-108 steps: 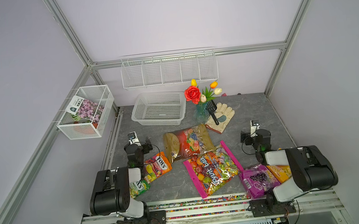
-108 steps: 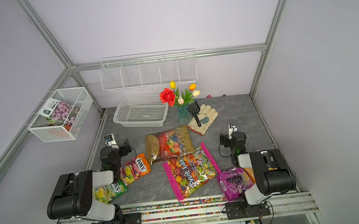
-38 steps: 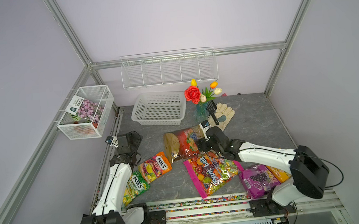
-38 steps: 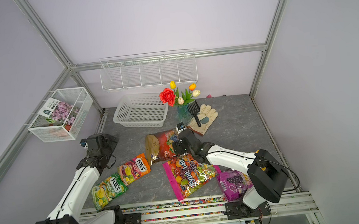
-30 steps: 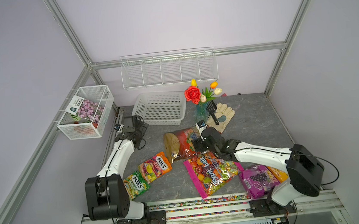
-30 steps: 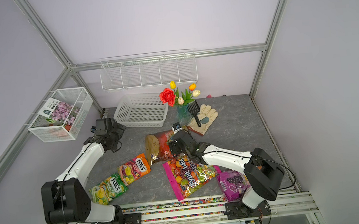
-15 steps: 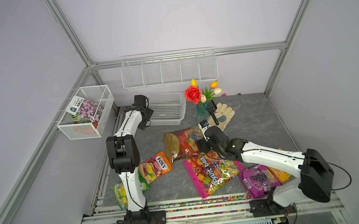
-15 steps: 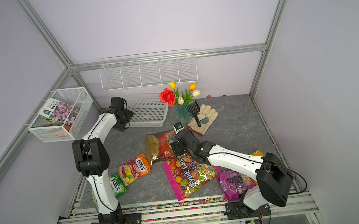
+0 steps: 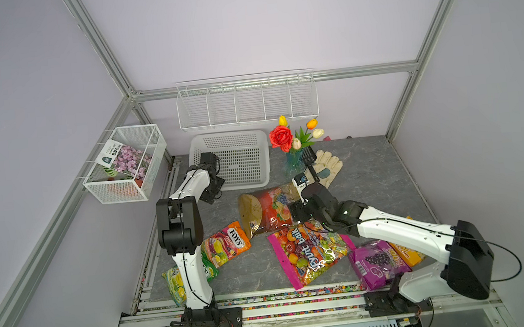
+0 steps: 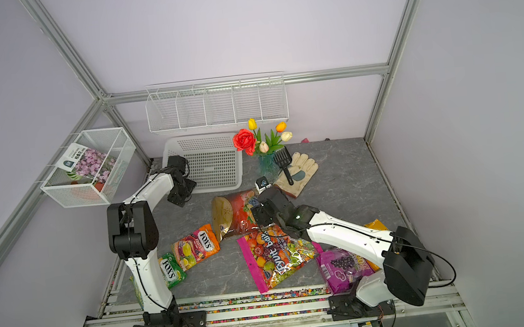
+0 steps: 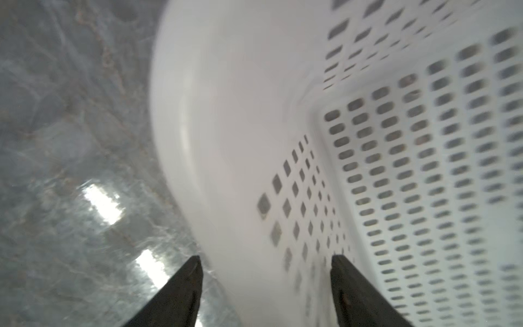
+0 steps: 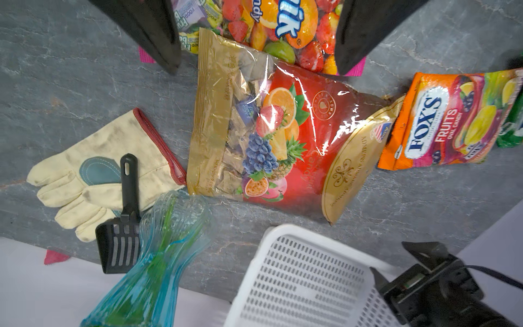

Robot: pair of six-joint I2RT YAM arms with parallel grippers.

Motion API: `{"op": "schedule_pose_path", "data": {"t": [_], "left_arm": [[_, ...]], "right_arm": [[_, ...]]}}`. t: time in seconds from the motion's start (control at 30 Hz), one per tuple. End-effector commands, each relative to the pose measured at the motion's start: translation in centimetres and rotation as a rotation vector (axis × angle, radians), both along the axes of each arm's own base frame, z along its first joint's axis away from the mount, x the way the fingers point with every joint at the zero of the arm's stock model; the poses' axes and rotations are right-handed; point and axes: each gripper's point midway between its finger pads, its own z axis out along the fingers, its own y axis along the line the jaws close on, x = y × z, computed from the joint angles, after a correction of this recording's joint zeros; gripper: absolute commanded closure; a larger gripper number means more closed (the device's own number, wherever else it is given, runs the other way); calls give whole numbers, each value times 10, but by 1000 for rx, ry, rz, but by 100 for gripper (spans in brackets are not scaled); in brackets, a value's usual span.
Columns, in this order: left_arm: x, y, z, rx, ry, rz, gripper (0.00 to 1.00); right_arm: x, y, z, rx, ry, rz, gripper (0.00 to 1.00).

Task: Put the candies in the basket
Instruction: Adjust the basket at the center of the board.

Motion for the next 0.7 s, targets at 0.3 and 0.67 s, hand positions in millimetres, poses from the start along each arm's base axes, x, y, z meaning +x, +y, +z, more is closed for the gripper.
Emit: {"op": "schedule_pose_path", "data": {"t": [0.3,0.67], "left_arm": [[-62,25,-2,77,153,8,24],[-68,29,-9,85,194,-49,21]], "right_arm": [[13,-36,-78,15,385,-78,21],[55,-51,-110,96,465,-148,30]]}}
